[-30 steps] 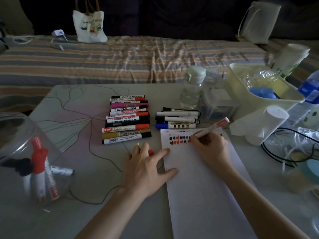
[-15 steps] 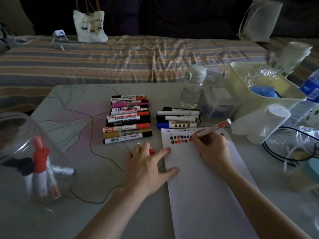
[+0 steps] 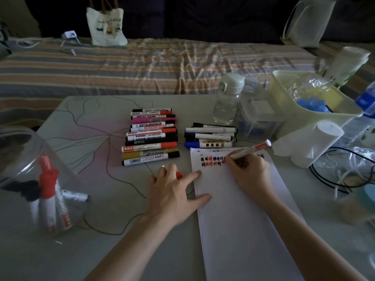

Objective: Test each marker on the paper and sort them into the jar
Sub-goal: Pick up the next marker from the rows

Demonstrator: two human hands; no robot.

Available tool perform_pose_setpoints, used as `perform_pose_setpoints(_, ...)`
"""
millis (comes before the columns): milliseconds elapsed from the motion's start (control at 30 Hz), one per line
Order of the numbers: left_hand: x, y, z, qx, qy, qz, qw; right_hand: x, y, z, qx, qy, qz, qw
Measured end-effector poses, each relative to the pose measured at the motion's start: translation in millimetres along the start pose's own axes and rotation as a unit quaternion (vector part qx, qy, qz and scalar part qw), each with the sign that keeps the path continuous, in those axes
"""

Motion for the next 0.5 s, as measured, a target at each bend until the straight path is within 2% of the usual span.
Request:
perform_pose_setpoints(400,-1.8,1.6,0.0,0.022,-0.003,0.005,1.0,-3.4,-2.6,-1.1,-0.008,-0.004,-0.022,1.0)
perform_pose_setpoints(433,-1.6,1.5,0.6,0.021,0.025,0.013,0.999,-3.8,-3.0,-0.1,-0.014,-0.012,-0.03,0.999)
perform_pose_setpoints(500,2.0,-0.5,3.9,0.009,0.155,0.049,0.987,-3.9,-3.8,3.3,-0.019,-0.05,-0.059,0.997)
Point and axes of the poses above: each hand's wrist, its own y-axis away from the middle knuckle, its own z-axis out of the back of the hand, x = y × z, the point moved 4 cm from there along -y, towards the middle knuckle
